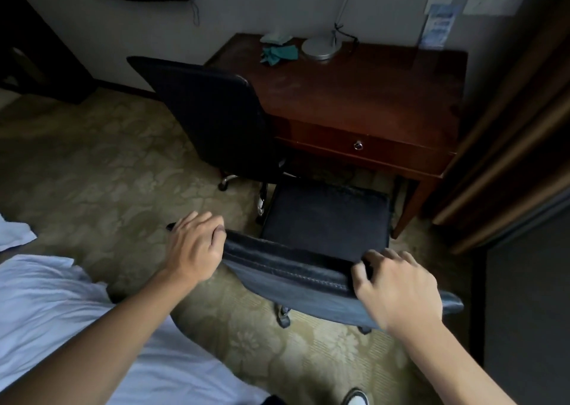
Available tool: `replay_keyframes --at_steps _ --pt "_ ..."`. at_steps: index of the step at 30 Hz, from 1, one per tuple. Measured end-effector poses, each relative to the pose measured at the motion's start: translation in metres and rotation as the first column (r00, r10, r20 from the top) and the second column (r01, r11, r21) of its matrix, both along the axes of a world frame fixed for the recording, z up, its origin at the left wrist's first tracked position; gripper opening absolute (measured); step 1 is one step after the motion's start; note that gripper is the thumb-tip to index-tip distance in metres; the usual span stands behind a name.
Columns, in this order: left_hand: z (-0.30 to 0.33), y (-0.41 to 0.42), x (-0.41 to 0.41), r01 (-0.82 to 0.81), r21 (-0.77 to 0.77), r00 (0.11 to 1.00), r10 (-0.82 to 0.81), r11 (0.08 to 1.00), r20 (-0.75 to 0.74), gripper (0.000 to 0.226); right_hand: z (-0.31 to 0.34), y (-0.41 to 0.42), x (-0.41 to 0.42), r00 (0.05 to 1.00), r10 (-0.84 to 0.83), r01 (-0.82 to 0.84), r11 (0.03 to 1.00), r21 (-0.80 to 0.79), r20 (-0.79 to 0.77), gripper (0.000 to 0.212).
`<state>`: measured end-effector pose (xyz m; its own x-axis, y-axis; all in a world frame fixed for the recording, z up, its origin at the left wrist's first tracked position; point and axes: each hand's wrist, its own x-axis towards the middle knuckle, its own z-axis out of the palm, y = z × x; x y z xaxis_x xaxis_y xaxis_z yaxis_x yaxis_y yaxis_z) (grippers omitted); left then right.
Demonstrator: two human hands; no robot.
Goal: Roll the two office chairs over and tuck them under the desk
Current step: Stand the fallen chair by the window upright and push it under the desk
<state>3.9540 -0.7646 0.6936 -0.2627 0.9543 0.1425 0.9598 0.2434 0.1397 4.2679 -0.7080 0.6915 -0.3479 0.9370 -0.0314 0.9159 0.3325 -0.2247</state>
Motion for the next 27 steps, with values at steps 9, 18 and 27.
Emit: replay_keyframes --at_steps 9,18,27 --pt "-0.004 0.016 -0.023 0.207 0.122 0.974 -0.217 0.971 0.072 0.025 0.013 -0.005 -0.025 0.993 -0.114 0.114 0.993 0.025 -0.006 0.029" --pt "-0.01 0.059 -0.061 0.322 0.229 0.929 -0.353 0.919 0.107 0.025 0.006 -0.005 -0.118 0.973 -0.16 0.213 0.898 0.385 -0.165 0.028" --pt "-0.013 0.118 -0.093 0.326 0.291 0.927 -0.365 0.899 0.091 0.027 0.007 0.045 -0.154 0.957 -0.161 0.249 0.88 0.404 -0.24 0.029"
